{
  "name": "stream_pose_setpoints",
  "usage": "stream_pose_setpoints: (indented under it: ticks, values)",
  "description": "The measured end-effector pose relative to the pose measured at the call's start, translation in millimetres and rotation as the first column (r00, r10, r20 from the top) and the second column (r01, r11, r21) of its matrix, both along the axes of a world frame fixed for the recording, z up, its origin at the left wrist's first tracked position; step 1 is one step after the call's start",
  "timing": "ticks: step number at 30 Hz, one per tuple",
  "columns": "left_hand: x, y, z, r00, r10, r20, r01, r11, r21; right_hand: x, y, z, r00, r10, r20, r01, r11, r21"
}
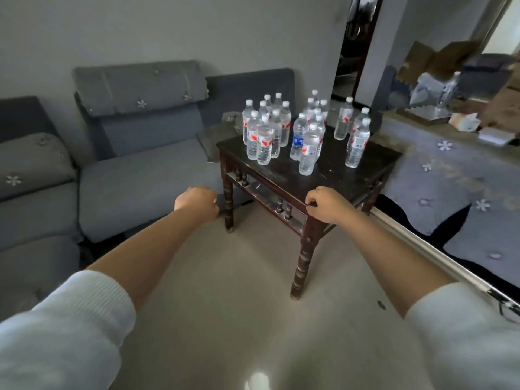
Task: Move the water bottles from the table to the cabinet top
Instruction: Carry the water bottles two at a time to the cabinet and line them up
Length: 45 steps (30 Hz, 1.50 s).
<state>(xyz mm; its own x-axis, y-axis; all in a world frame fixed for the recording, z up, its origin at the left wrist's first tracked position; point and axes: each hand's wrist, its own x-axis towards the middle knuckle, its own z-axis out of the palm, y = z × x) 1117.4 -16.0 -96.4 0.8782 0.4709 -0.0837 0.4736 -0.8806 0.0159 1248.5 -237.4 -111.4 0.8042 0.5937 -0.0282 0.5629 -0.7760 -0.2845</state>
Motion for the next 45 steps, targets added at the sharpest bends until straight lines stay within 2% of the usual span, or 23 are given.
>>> stream_pose_setpoints:
  ticks: [8,12,19,22,25,30,34,37,40,45]
  values:
    - [113.0,62.4,-18.6,0.998,-0.048,-0.028,0.046,0.997,-0.062,119.7,48.1,-9.2,0.997,-0.065,-0.046,0.065,0.998,-0.001]
    - [191.6,85.2,-18.7,0.998,-0.066,0.001,0.066,0.996,-0.063,201.5,69.3,-7.9,0.989,-0.136,-0.055,0.139,0.989,0.055]
    - [327.0,120.9,-12.7,0.997,-0.074,0.027,0.075,0.995,-0.065,345.5,100.3,8.6,0.98,-0.198,0.001,0.195,0.97,0.142]
    - [372.7,129.1,-15.0,0.996,-0.085,0.016,0.086,0.991,-0.1,390.7,114.3,9.3,0.968,-0.25,0.019,0.246,0.962,0.12]
    - [410.8,134.7,-20.1,0.992,-0.125,0.011,0.125,0.985,-0.117,418.8,130.6,3.4,0.959,-0.284,0.023,0.282,0.958,0.056]
    - [472.5,151.0,-17.8,0.975,-0.22,0.044,0.224,0.966,-0.129,453.3,154.4,-15.6,0.936,-0.347,-0.064,0.343,0.937,-0.066]
    - [518.8,164.0,-22.6,0.95,-0.312,-0.034,0.311,0.95,-0.023,470.0,168.0,-28.5,0.904,-0.416,-0.103,0.391,0.899,-0.196]
    - [550.2,173.9,-30.9,0.913,-0.396,-0.095,0.401,0.915,0.037,473.1,177.6,-32.6,0.859,-0.507,-0.074,0.478,0.845,-0.239]
    - [573.3,181.5,-40.9,0.846,-0.51,-0.155,0.52,0.854,0.03,468.9,184.5,-35.2,0.829,-0.559,-0.006,0.542,0.807,-0.235]
    - [586.1,194.2,-47.9,0.767,-0.637,-0.08,0.637,0.771,-0.028,466.1,187.5,-40.6,0.786,-0.61,0.101,0.617,0.762,-0.198]
